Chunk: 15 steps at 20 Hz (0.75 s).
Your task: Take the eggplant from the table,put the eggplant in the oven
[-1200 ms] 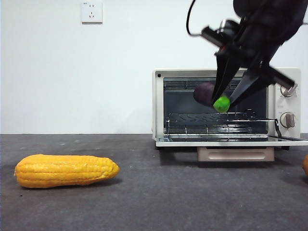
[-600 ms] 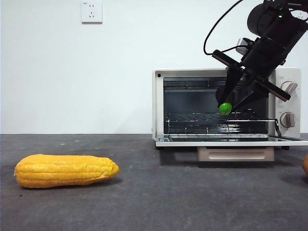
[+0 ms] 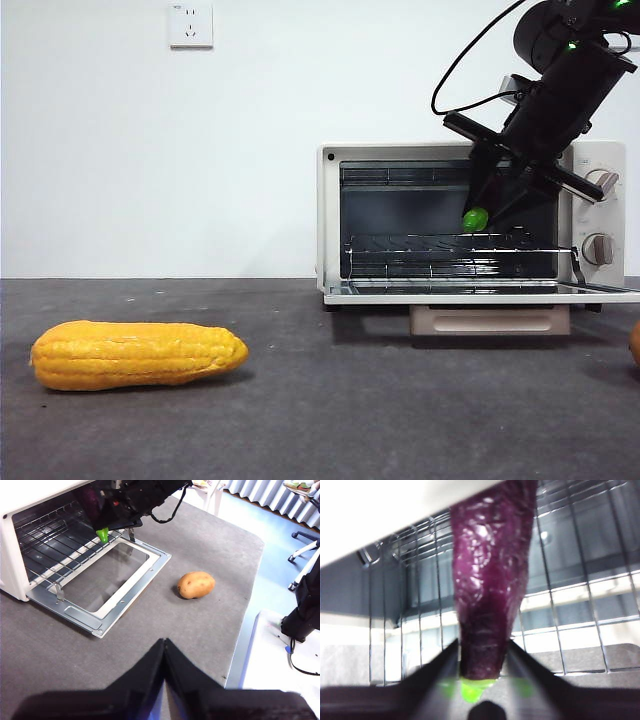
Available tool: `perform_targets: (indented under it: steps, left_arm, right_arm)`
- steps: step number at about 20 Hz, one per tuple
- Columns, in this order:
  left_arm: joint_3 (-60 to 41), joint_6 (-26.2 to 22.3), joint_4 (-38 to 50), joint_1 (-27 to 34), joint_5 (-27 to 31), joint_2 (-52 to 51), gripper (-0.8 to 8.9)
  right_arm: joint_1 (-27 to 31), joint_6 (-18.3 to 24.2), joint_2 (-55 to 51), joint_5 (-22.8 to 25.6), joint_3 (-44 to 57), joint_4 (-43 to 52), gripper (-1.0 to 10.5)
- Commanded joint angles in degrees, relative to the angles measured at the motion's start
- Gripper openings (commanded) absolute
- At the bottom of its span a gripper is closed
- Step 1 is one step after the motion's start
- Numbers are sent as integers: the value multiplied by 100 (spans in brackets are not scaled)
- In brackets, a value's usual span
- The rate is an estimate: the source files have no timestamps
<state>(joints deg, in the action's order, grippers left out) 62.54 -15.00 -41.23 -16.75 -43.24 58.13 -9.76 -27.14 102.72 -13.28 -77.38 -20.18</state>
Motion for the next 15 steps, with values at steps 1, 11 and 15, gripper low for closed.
perform_targets:
  steps: [1,11,15]
  left_arm:
    - [-4,-44,11,-24,-24,9,-5]
    - [-4,-44,11,-24,-22,11,-5]
    - [-4,-44,9,-24,-24,11,-6]
  right_arm:
    - [-2,-28,70,28,-13,48,264]
    - [-2,15,70,24,-13,4,287]
    - [-2,57,59,15,-15,-275,287]
